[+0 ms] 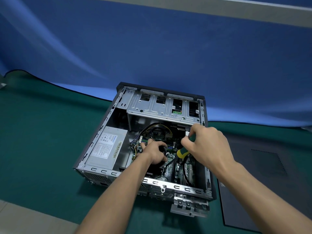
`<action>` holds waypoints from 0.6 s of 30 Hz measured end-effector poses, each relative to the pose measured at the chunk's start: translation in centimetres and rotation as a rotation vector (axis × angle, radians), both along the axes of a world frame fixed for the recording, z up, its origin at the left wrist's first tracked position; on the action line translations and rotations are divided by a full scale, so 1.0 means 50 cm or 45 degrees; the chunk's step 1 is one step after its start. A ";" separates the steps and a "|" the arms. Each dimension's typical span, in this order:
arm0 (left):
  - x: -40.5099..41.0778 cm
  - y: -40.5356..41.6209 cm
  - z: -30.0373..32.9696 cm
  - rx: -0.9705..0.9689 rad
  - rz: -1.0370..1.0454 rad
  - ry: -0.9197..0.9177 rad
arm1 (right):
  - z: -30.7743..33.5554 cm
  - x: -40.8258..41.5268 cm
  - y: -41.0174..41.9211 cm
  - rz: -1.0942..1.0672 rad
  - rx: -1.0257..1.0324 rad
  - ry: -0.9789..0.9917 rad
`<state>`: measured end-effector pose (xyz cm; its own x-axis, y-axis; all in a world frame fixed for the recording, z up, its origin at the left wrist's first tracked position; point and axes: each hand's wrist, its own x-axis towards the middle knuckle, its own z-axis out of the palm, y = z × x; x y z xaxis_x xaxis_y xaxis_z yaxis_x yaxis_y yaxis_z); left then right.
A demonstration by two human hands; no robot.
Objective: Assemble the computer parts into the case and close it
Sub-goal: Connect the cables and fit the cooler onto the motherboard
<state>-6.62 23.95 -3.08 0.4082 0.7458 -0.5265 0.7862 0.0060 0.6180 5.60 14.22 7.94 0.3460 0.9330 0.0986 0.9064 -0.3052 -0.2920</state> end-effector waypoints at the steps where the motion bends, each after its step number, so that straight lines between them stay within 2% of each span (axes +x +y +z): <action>1: 0.000 0.000 0.000 0.000 0.000 -0.001 | -0.001 -0.001 -0.001 0.005 -0.004 -0.008; 18: 0.000 0.003 -0.002 0.004 -0.008 0.002 | 0.012 -0.012 -0.001 0.001 -0.069 -0.069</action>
